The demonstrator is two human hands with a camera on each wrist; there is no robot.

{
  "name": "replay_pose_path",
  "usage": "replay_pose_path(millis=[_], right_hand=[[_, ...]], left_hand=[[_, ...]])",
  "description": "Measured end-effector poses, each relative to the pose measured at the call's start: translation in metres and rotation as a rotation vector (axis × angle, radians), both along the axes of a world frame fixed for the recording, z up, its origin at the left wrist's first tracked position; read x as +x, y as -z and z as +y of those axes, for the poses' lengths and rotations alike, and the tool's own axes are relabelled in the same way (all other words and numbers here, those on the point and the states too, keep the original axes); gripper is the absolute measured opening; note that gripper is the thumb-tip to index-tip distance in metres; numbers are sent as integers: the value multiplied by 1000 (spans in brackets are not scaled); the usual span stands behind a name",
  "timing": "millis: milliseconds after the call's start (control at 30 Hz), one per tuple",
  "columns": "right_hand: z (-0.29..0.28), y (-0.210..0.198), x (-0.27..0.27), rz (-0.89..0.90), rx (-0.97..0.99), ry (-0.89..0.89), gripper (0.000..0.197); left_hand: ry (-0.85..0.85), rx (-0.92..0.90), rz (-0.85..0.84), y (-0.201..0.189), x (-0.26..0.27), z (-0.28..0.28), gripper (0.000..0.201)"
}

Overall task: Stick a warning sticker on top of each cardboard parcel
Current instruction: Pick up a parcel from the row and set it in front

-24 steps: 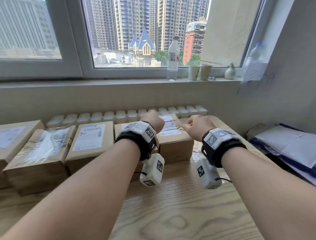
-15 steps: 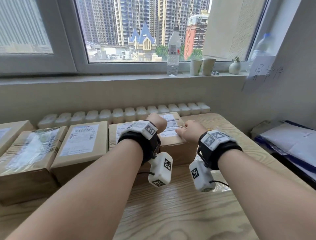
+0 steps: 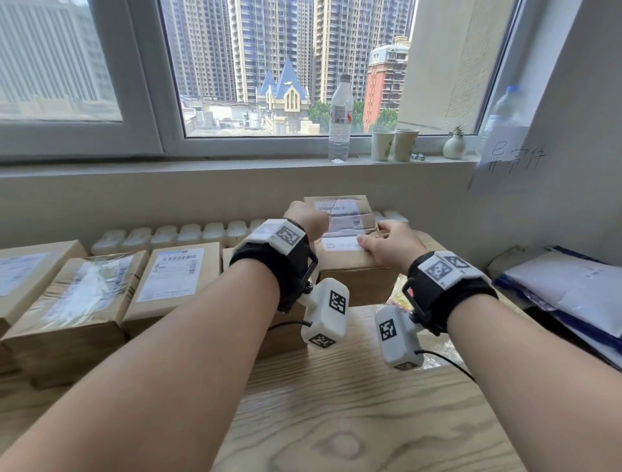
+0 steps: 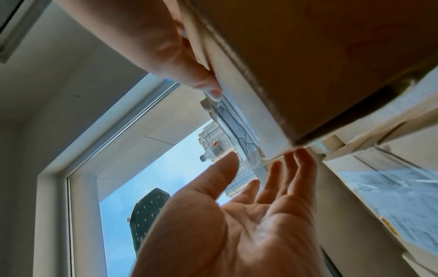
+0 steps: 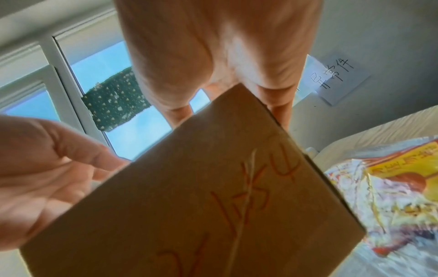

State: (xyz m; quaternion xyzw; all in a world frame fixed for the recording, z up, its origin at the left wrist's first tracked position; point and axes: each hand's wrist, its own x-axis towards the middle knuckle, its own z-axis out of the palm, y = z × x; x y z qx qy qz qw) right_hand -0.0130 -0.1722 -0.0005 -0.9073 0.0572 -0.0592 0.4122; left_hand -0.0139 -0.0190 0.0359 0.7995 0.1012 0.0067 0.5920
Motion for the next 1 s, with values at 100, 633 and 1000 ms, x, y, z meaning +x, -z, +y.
replay_pose_path(millis=[100,633,1000], right_hand=[[-2,-12,-19,-74,70,-53,71],[11,-39,-134,-76,255,-255,77],[108,12,-155,39,212,-432,58]], left_hand=[[3,-70,14,-12,-17,15,15],[349,-11,-53,-18,-131,63,35],[138,-86,53,32,-188,162,82]])
